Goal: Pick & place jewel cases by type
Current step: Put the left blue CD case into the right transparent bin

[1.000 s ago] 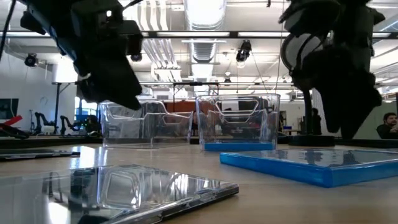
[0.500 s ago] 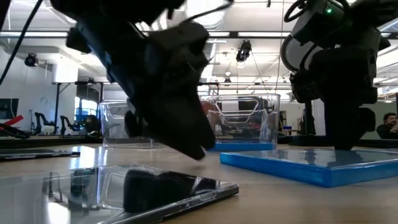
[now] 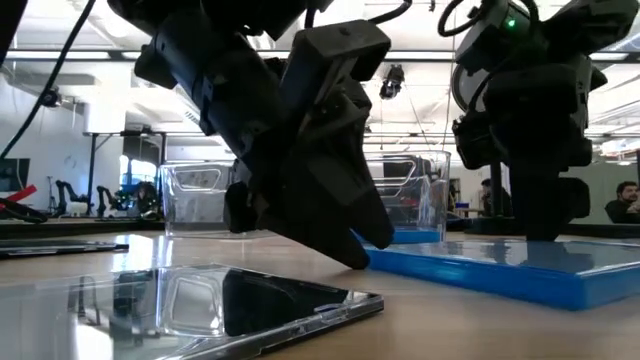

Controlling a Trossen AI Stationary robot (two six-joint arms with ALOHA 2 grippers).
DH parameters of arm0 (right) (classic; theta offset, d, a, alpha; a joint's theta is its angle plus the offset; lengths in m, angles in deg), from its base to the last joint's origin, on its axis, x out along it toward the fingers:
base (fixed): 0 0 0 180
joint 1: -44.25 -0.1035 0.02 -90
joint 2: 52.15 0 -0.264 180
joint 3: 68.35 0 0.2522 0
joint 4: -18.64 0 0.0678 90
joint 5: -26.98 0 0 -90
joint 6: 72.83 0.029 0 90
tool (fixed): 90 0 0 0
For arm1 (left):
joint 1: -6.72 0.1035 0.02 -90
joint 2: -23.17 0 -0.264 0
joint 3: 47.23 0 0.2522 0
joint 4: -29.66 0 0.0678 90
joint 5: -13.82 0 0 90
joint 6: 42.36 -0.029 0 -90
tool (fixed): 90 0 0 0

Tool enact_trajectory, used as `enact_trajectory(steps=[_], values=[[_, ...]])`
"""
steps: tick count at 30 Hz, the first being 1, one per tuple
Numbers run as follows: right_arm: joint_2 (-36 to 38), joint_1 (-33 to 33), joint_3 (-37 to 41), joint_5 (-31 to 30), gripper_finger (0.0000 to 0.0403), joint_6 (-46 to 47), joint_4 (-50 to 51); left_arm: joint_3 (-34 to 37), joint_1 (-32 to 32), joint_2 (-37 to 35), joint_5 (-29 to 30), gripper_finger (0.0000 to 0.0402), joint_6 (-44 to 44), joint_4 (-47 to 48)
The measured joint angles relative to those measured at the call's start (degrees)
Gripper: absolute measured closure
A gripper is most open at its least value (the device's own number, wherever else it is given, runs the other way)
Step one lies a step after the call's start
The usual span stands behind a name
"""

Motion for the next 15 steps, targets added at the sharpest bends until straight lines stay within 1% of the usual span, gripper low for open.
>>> enact_trajectory(steps=[3, 6, 9, 12, 14, 15], values=[[2.1, -0.3, -1.1, 2.5, 0.0112, -1.6, 2.3, 0.6, 0.0, -0.2, -0.3, 0.0255, -1.1, 1.8], [5.9, -0.4, -2.2, 4.5, 0.0112, -1.7, 2.6, 1.1, -0.2, -0.2, -1.7, 0.0255, -1.1, 4.1], [8.6, -0.3, -2.3, 3.0, 0.0113, -1.3, 1.8, 1.7, -0.5, -0.2, -1.3, 0.0255, -0.7, 4.2], [10.1, -0.4, -3.1, -0.2, 0.0113, -0.8, -2.1, 1.7, -0.4, -0.1, -0.5, 0.0255, -0.4, 3.4], [9.7, -0.4, -2.7, -0.5, 0.0113, 0.7, -3.4, 1.7, -0.4, -0.1, 0.6, 0.0255, -0.6, 3.2], [8.8, -0.5, -2.6, -0.8, 0.0113, 1.5, -6.2, 1.7, -0.4, -0.1, 0.9, 0.0255, -0.8, 3.0]])
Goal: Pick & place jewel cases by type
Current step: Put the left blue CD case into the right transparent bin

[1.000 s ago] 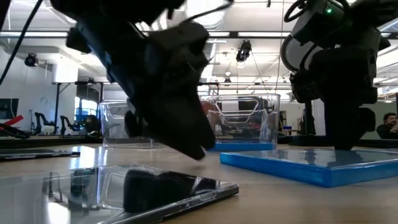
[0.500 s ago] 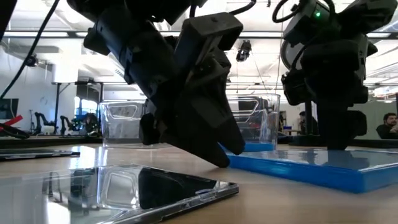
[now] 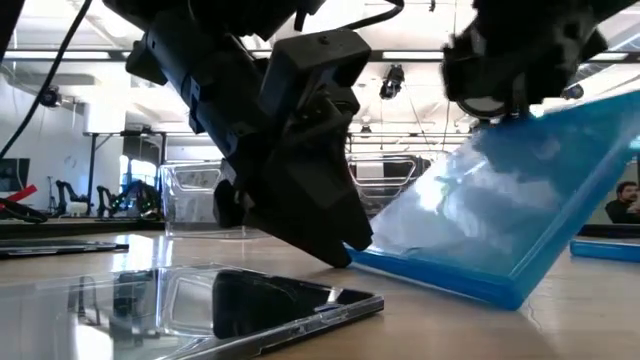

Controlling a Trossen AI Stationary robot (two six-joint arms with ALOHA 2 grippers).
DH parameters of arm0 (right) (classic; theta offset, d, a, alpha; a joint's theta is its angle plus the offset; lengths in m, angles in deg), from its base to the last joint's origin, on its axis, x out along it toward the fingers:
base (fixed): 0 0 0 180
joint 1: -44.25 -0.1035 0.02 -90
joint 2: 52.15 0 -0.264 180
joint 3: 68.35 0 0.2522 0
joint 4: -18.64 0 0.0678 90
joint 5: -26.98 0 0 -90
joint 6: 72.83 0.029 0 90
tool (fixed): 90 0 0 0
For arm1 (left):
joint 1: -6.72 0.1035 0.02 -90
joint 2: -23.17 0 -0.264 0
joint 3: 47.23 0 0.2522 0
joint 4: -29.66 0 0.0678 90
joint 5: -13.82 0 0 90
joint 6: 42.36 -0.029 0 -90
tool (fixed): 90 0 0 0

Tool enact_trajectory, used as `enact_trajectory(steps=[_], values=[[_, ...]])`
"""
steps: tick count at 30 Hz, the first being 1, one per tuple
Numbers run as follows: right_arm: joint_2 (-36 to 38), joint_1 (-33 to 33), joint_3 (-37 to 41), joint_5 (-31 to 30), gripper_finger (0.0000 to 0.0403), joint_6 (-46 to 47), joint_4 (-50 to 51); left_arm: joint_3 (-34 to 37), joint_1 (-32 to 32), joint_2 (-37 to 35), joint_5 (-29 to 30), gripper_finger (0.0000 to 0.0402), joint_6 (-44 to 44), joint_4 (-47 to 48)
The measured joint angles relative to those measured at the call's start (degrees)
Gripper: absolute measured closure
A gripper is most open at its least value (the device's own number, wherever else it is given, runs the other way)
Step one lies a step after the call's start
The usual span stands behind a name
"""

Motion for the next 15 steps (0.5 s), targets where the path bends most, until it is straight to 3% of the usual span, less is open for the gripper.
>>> enact_trajectory(steps=[3, 8, 11, 15], values=[[-1.8, 0.0, -0.5, -0.5, 0.0113, 1.3, -6.2, 0.0, 0.1, 0.0, 0.5, 0.0255, -0.1, -0.2], [-7.1, 0.0, -1.3, 3.6, 0.0136, 2.2, -4.5, 0.0, 0.1, 0.0, 0.7, 0.0255, -0.1, 0.0], [-8.5, -0.2, -1.5, 9.9, 0.0181, 2.6, -3.6, 0.0, 0.1, 0.0, 0.6, 0.0255, 0.1, 0.4], [-9.4, -0.5, -1.1, 10.7, 0.0274, 3.0, 0.4, 0.0, -0.1, -0.7, 0.5, 0.0255, 0.2, 0.8]])
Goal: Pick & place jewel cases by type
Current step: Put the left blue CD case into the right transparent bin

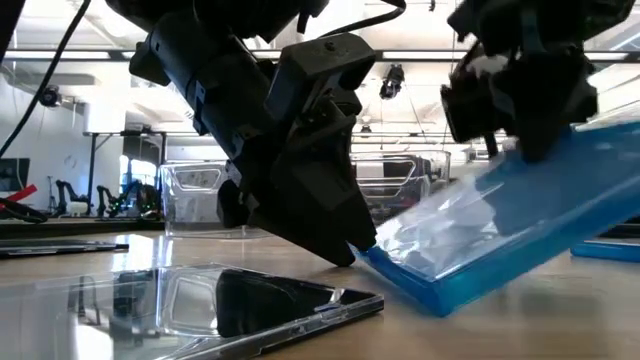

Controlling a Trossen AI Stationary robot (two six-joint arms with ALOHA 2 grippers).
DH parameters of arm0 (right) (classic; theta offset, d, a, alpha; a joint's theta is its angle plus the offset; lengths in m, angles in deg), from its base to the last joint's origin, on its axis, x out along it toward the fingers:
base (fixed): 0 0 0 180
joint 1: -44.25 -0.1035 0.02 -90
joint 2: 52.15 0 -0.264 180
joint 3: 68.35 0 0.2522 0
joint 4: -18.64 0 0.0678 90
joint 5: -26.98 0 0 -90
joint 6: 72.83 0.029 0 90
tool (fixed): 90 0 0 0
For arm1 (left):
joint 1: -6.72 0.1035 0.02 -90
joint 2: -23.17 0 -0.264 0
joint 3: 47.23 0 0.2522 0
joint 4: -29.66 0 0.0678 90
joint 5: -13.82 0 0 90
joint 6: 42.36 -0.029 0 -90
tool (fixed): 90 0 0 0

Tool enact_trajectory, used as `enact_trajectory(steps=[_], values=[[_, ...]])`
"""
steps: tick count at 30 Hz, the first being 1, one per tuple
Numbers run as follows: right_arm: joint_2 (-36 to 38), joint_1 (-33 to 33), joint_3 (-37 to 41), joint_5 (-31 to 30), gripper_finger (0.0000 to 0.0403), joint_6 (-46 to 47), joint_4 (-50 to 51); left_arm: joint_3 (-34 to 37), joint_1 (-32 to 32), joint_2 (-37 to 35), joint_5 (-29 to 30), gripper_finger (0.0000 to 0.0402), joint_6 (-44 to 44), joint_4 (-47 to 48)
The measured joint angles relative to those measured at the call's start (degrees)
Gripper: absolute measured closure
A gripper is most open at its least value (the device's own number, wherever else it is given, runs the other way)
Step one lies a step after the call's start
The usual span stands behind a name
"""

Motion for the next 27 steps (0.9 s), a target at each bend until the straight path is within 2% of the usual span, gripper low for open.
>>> enact_trajectory(steps=[4, 6, 8, 10, 12, 16, 17, 20, 23, 27], values=[[2.5, 0.9, -1.1, 0.0, 0.0373, -2.4, 0.5, 0.0, -1.3, -3.1, 1.1, 0.0255, 0.0, 5.2], [4.8, 2.3, -2.7, -0.7, 0.038, -4.4, 3.0, 0.0, -2.2, -5.6, 3.0, 0.0255, 0.0, 9.0], [8.0, 4.2, -5.2, -1.3, 0.0381, -8.1, 10.4, 0.2, -3.6, -8.3, 5.7, 0.0255, 0.3, 15.5], [11.4, 5.8, -9.8, -4.8, 0.0381, -13.9, 18.0, 0.6, -5.3, -11.1, 9.1, 0.0255, 1.7, 23.1], [15.1, 6.9, -15.8, -11.3, 0.0382, -22.5, 26.7, 0.9, -6.9, -13.7, 12.0, 0.0255, 5.0, 28.6], [17.4, 6.7, -28.2, -39.1, 0.0383, -42.9, 38.5, 3.4, -10.3, -19.2, 17.5, 0.0255, 14.2, 34.6], [16.4, 8.3, -31.2, -40.8, 0.0383, -47.0, 41.5, 4.7, -10.8, -20.1, 18.0, 0.0255, 16.4, 34.4], [10.2, 16.2, -39.1, -33.9, 0.0383, -52.6, 53.8, 8.2, -11.5, -22.7, 18.7, 0.0254, 22.2, 33.3], [0.5, 22.4, -45.6, -31.1, 0.0382, -59.4, 63.5, 10.4, -11.5, -25.1, 19.4, 0.0254, 25.3, 32.3], [-10.6, 26.1, -57.0, -26.4, 0.0381, -69.1, 70.8, 12.0, -11.4, -26.4, 19.5, 0.0254, 26.2, 31.6]])
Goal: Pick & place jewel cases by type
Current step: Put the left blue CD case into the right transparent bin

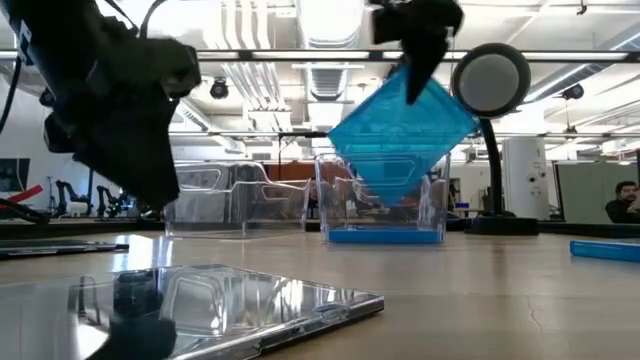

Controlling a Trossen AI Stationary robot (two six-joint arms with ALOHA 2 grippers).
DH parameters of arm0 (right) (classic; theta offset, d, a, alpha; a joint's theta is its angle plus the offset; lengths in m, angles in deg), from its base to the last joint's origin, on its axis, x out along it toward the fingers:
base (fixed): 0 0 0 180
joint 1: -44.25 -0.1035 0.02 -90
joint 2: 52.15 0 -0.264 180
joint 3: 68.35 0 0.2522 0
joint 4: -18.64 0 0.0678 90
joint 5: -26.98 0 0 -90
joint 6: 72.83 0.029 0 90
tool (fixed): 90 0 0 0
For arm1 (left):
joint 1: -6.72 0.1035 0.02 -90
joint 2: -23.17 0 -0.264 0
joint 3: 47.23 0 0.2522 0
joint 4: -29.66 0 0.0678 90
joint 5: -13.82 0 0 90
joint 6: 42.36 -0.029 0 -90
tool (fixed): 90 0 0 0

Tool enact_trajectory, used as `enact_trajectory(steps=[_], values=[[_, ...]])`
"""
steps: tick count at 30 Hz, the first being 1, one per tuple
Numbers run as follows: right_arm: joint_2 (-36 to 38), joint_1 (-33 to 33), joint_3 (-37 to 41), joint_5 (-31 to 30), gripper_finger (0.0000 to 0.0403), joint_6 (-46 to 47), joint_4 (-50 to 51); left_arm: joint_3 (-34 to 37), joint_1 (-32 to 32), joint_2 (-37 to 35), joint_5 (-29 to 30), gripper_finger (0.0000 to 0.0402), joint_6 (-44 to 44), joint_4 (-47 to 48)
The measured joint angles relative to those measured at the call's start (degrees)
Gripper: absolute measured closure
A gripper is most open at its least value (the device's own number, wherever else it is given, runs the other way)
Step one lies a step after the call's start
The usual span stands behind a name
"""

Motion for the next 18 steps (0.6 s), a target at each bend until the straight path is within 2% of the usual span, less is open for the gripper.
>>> enact_trajectory(steps=[4, 6, 7, 11, 18], values=[[-12.1, 1.3, -11.8, 10.0, 0.0381, -6.6, 7.6, 0.3, 0.0, -0.6, 0.3, 0.0254, 0.4, -0.4], [-17.8, 1.8, -18.0, 12.0, 0.0381, -8.5, 15.1, 0.3, 0.0, -0.6, 0.9, 0.0254, 0.5, -0.4], [-20.8, 2.0, -20.9, 12.2, 0.038, -9.6, 18.0, 0.3, 0.0, -0.6, 1.5, 0.0254, 0.5, -0.4], [-28.2, 2.9, -27.5, 11.5, 0.0358, -9.8, 17.7, 0.4, 0.0, -0.6, 3.9, 0.0254, 0.3, -0.4], [-35.6, 2.8, -38.8, 4.7, 0.0248, -9.7, 16.7, 0.7, 0.0, -0.6, 6.6, 0.0254, -0.8, -0.5]])
